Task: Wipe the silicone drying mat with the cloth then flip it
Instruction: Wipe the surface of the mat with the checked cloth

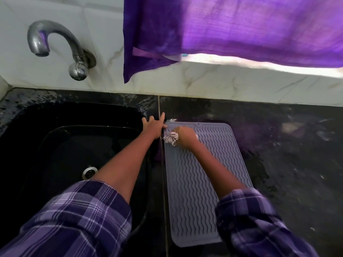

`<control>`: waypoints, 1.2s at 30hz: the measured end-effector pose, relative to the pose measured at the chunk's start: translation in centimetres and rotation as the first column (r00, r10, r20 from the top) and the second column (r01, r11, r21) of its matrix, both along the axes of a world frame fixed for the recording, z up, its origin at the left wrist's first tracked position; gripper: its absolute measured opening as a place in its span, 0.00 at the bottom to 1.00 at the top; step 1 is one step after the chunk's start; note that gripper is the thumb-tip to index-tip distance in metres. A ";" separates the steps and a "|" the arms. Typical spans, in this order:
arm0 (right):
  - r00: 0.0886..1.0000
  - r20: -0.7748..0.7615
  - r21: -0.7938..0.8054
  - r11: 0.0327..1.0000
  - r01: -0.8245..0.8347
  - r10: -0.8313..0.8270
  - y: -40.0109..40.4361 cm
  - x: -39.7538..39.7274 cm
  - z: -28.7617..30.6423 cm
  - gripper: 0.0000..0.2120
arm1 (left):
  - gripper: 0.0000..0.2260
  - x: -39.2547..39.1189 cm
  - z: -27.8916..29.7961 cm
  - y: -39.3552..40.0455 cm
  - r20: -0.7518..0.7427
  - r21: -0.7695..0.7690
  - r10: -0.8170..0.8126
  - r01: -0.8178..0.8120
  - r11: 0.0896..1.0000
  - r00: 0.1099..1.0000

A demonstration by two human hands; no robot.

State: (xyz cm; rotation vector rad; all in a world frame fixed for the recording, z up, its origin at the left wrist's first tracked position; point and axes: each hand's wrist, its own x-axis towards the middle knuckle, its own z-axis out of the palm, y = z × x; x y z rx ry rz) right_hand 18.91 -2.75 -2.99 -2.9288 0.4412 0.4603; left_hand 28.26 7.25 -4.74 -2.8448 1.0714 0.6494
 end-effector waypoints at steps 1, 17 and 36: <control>0.999 -0.052 0.036 0.999 -0.007 0.009 -0.1 -0.5 0.2 0.13 | 0.39 -0.1 -0.1 -0.1 0.018 0.003 -0.015 0.015 1.000 1.000; 0.994 0.031 0.057 0.993 0.106 -0.108 1.7 -2.3 0.2 0.11 | 0.28 -1.1 -0.3 0.1 0.098 0.027 -0.051 0.049 0.998 0.994; 1.000 0.010 -0.046 0.999 0.023 -0.022 2.6 -5.7 0.0 0.11 | 0.12 -6.8 0.8 2.6 0.141 -0.031 -0.094 0.100 0.995 0.986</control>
